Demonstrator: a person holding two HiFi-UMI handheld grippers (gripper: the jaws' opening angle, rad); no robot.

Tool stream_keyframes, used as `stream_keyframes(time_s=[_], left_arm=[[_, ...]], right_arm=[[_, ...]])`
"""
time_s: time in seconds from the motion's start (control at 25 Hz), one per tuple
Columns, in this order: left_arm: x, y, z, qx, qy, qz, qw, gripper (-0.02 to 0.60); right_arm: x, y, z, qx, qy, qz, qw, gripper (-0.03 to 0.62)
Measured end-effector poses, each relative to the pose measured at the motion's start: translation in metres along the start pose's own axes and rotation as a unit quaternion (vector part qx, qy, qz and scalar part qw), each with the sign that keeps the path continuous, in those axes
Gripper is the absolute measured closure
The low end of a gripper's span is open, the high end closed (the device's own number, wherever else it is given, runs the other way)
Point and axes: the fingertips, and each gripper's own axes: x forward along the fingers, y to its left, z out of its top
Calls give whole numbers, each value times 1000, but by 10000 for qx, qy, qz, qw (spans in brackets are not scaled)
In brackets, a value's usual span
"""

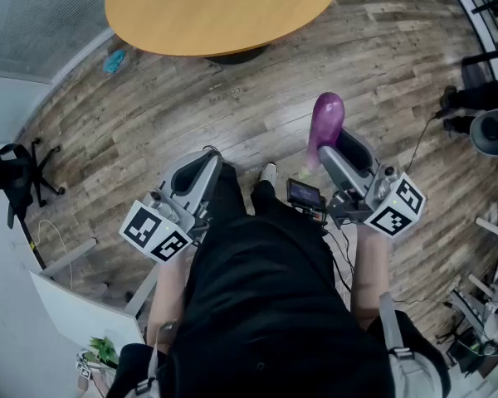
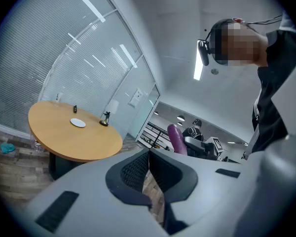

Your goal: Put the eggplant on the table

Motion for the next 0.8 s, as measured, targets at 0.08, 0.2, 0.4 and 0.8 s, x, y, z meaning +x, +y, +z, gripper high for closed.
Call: stream_keyframes(time_s=[0.08, 0.2, 0.4, 0.8], left_arm=[[-4, 0, 2, -2, 1, -8, 10000, 569], [-11, 5, 5, -2, -13, -4, 10000, 569], [-28, 25, 13, -41, -75, 70, 9999, 569], [-62, 94, 37, -221, -176, 244, 9993, 569]], right_arm=[[2, 4, -1, -28, 24, -8, 10000, 402], [9, 9, -4, -51, 29, -69, 10000, 402], [34, 16, -12, -50, 83, -185, 9998, 402], [117, 17, -21, 149, 131, -486, 9986, 401]])
